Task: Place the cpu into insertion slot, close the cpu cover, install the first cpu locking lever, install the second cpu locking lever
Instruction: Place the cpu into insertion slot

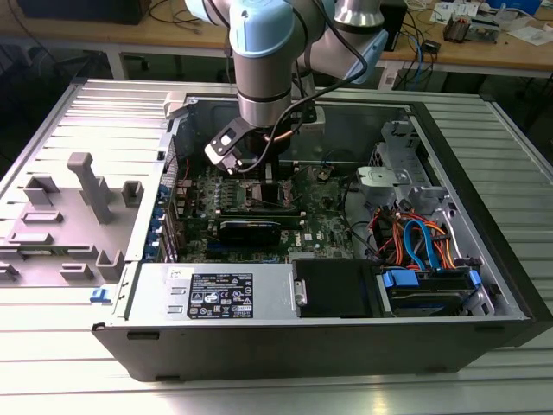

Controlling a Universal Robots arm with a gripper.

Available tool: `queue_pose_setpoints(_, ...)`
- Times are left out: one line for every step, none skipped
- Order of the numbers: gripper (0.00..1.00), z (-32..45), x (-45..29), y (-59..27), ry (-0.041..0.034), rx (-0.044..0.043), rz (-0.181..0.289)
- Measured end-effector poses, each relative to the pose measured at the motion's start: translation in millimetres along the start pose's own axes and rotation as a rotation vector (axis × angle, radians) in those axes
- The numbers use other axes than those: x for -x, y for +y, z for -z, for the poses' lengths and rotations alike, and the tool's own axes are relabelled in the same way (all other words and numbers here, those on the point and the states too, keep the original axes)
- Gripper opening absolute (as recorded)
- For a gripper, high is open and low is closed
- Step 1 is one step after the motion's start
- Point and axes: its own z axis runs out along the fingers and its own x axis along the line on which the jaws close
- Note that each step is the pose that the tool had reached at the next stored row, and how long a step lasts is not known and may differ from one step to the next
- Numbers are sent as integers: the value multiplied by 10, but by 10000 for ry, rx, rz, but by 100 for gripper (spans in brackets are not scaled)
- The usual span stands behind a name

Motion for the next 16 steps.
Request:
queue_pose_setpoints(55,0,-1,1,-4,0,2)
queue_pose_setpoints(55,-1,-4,2,-18,1,4)
queue_pose_setpoints(55,-1,-4,2,-23,1,6)
queue_pose_setpoints(55,-1,-4,2,-25,1,6)
queue_pose_setpoints(55,-1,-4,2,-25,1,5)
queue_pose_setpoints(55,-1,-4,1,-27,2,4)
queue_pose_setpoints(55,-1,-4,2,-27,2,4)
queue_pose_setpoints(55,-1,-4,2,-27,1,4)
queue_pose_setpoints(55,-1,-4,2,-27,2,5)
queue_pose_setpoints(55,-1,-4,2,-28,1,4)
queue_pose_setpoints(55,-1,-4,2,-29,1,5)
queue_pose_setpoints(55,-1,-4,2,-30,1,5)
queue_pose_setpoints(55,-1,-4,2,-31,1,4)
queue_pose_setpoints(55,-1,-4,2,-31,1,5)
queue_pose_setpoints(55,-1,-4,2,-32,1,5)
queue_pose_setpoints(55,-1,-4,2,-32,2,5)
